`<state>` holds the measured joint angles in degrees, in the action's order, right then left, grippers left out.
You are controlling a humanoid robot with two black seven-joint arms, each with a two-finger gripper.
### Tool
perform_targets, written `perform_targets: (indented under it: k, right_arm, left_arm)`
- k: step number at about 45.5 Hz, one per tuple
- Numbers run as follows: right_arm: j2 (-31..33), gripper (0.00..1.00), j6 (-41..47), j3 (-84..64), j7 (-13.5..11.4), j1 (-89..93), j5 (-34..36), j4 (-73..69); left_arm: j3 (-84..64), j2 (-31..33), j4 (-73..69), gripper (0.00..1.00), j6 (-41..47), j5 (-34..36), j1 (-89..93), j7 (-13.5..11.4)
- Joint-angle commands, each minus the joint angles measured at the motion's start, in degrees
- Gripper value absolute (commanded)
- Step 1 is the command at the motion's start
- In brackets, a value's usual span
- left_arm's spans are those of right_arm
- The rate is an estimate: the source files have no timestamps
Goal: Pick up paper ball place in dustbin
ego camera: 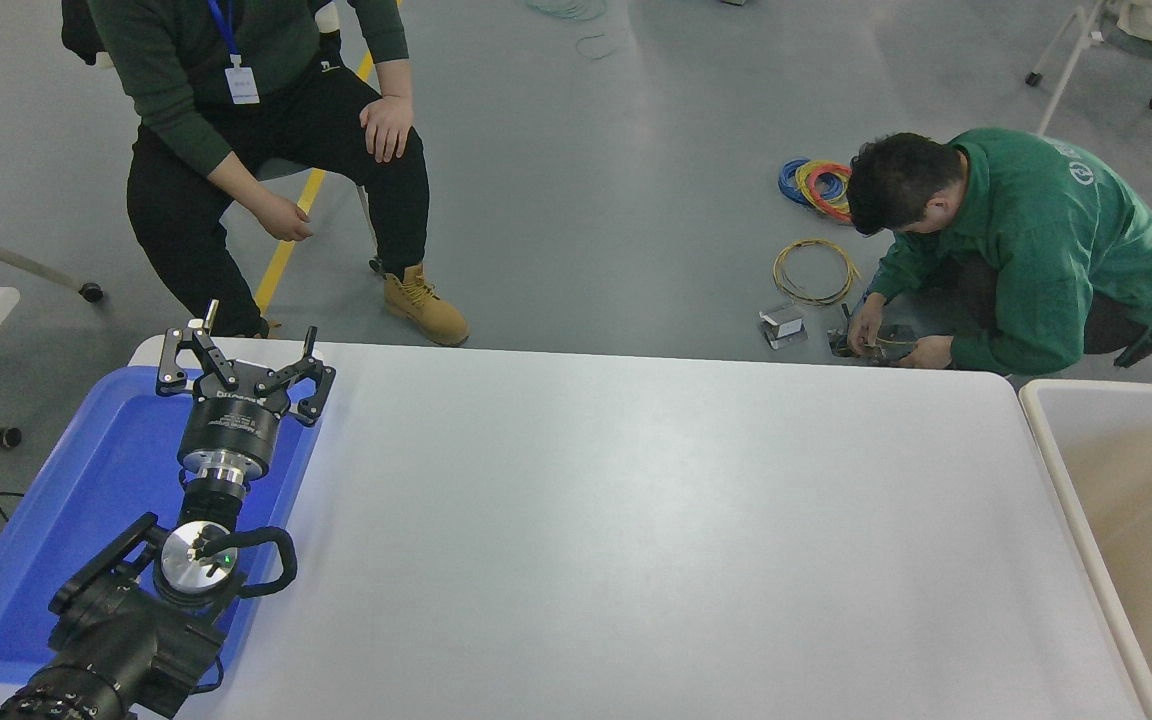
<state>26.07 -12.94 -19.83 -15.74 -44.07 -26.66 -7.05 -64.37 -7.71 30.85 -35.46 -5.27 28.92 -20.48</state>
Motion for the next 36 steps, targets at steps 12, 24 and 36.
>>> perform_targets:
  k: [12, 24, 36]
  right_arm:
    - [-6.12, 0.00, -2.26, 1.29, 1.33, 7.50, 4.60, 4.77]
    - [-6.73, 0.00, -2.26, 1.29, 1.33, 8.03, 4.60, 4.68]
    - [-6.74, 1.00, -2.26, 0.67, 1.24, 7.50, 4.51, 4.76]
  left_arm:
    - [-0.06, 0.06, 0.00, 1.00, 0.04, -0.01, 0.00, 0.00]
    - [-0.06, -0.02, 0.00, 1.00, 0.04, -0.01, 0.00, 0.00]
    - [-0.06, -0.02, 0.00, 1.00, 0.04, -0.01, 0.00, 0.00]
